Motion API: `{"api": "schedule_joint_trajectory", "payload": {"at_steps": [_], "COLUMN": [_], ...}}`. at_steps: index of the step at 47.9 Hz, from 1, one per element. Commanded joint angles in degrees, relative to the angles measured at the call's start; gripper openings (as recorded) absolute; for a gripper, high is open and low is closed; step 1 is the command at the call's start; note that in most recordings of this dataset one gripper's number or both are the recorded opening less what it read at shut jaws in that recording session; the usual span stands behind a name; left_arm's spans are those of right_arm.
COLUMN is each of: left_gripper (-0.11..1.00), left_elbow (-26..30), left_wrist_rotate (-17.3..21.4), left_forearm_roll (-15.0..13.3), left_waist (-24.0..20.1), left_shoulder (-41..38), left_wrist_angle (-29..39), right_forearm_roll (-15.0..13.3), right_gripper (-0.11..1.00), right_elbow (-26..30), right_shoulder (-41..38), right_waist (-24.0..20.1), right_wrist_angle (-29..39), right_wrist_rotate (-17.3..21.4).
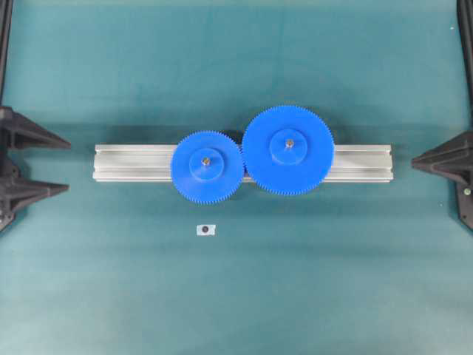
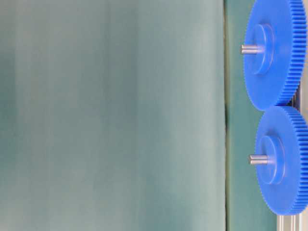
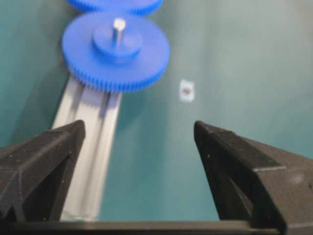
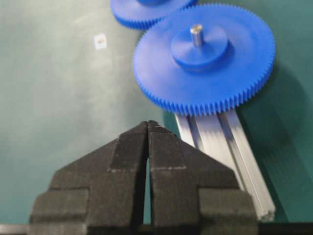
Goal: Insert the small gear onto the shaft.
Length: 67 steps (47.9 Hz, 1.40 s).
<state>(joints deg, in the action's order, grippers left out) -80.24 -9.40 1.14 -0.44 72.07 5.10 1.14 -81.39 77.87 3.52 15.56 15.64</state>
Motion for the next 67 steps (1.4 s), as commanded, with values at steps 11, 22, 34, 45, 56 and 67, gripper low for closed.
{"api": "schedule_joint_trajectory", "payload": {"at_steps": [11, 22, 34, 45, 56, 67], "left_gripper": [0.90, 0.90, 0.90, 0.90, 0.90, 0.90], "left_elbow": [-3.25, -6.59, -7.47, -10.55, -10.28, -10.37], "left_wrist_rotate": [3.25, 2.81, -1.49, -6.33, -6.94, -6.94], "left_forearm_roll": [0.18, 0.18, 0.18, 0.18, 0.18, 0.18], "left_waist": [-0.18, -0.18, -0.18, -0.18, -0.26, -0.26], "left_shoulder": [-0.62, -0.70, -0.97, -0.62, -0.62, -0.62], "left_wrist_angle": [-3.16, -6.33, -6.94, -10.20, -8.96, -8.96], "right_forearm_roll": [0.00, -0.09, -0.09, -0.09, -0.09, -0.18], "right_gripper": [0.04, 0.04, 0.04, 0.04, 0.04, 0.04], "right_elbow": [-6.15, -11.25, -11.25, -11.16, -11.16, -11.16], "right_shoulder": [-0.79, -1.05, -1.58, -1.58, -1.58, -1.58], "right_waist": [0.18, 0.26, 0.26, 0.18, 0.18, 0.18], "right_wrist_angle": [-6.86, -12.66, -12.22, -12.22, -12.22, -12.22], "right_wrist_rotate": [0.79, 2.90, 3.16, 3.16, 3.16, 3.16]}}
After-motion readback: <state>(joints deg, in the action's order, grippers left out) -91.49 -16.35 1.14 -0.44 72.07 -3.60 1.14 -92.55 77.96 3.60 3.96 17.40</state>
